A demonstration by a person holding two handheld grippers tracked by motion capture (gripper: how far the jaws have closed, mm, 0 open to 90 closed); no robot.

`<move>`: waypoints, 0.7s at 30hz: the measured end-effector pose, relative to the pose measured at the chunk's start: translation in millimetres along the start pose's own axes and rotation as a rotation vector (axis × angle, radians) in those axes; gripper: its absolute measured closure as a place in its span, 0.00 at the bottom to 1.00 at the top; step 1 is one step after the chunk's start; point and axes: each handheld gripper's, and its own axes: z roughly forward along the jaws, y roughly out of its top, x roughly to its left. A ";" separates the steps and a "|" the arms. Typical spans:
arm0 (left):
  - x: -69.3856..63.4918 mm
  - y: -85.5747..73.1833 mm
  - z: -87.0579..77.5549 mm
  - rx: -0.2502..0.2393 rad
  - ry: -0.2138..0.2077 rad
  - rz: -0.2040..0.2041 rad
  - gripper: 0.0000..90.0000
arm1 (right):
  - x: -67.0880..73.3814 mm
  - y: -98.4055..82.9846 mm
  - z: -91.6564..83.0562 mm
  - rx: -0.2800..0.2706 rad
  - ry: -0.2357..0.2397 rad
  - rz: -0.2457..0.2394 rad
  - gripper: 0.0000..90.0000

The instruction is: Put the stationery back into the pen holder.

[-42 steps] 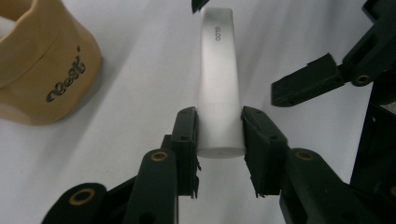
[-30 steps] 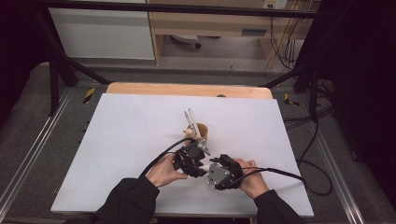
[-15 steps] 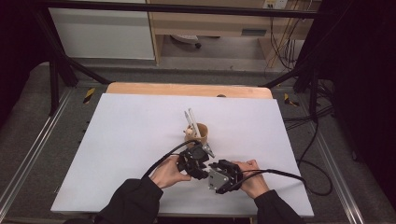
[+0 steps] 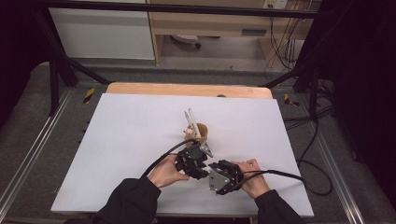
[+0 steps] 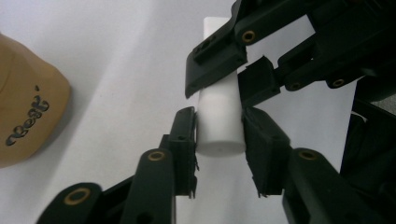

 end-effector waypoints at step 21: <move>20.0 -68.2 -38.8 -0.129 0.180 -0.093 0.15 | -18.3 -12.2 -0.4 0.039 0.006 0.195 0.74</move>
